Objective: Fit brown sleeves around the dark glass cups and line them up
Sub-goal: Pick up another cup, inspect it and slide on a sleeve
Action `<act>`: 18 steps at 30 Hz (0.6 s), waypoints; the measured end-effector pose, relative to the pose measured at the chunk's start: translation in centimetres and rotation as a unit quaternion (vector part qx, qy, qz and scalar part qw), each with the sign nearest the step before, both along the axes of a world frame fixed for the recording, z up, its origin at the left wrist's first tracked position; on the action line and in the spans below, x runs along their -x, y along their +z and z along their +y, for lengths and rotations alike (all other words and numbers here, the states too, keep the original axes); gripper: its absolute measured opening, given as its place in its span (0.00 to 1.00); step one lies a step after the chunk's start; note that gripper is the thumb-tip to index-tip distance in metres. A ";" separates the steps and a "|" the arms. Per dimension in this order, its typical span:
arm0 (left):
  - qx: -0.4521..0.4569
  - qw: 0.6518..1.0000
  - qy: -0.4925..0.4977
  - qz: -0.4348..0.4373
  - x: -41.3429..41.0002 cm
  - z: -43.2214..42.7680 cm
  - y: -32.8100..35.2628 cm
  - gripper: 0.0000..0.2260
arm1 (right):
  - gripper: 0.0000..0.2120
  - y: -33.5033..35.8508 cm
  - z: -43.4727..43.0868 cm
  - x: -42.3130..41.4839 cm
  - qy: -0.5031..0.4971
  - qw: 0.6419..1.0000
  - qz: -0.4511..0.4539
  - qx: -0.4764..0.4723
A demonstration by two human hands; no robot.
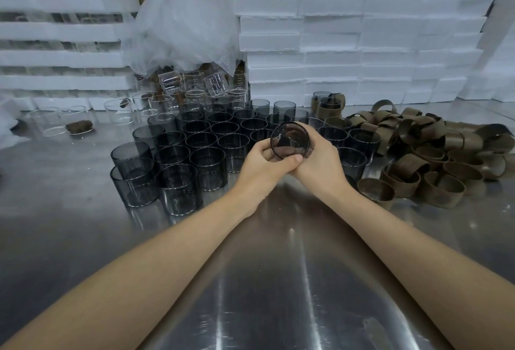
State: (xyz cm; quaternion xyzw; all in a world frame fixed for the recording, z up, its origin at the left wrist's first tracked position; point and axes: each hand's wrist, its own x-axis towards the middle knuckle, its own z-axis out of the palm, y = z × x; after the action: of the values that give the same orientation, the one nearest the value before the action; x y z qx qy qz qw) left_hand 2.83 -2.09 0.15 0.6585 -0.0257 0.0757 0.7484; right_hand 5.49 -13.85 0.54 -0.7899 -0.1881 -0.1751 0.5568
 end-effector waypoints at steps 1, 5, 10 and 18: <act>-0.002 1.000 -0.004 -0.006 0.0 0.0 0.0 0.19 | 0.25 0.0 -0.1 0.0 0.000 1.000 0.006 -0.008; -0.024 0.999 -0.014 -0.032 0.1 0.3 0.1 0.16 | 0.25 0.4 -0.4 0.1 0.016 0.999 0.018 -0.048; 0.005 1.000 0.006 -0.029 0.0 0.6 0.2 0.14 | 0.26 0.3 -0.5 0.3 0.045 0.995 0.024 -0.086; 0.042 0.999 0.025 -0.016 -0.5 0.8 0.0 0.13 | 0.30 0.0 -0.2 0.5 0.066 0.996 0.003 -0.057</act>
State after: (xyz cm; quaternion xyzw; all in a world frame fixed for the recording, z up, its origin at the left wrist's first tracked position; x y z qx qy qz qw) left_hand 3.35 -1.29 0.13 0.6258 -0.0184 0.1058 0.7726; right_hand 5.01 -14.07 0.53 -0.7435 -0.2276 -0.1458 0.6116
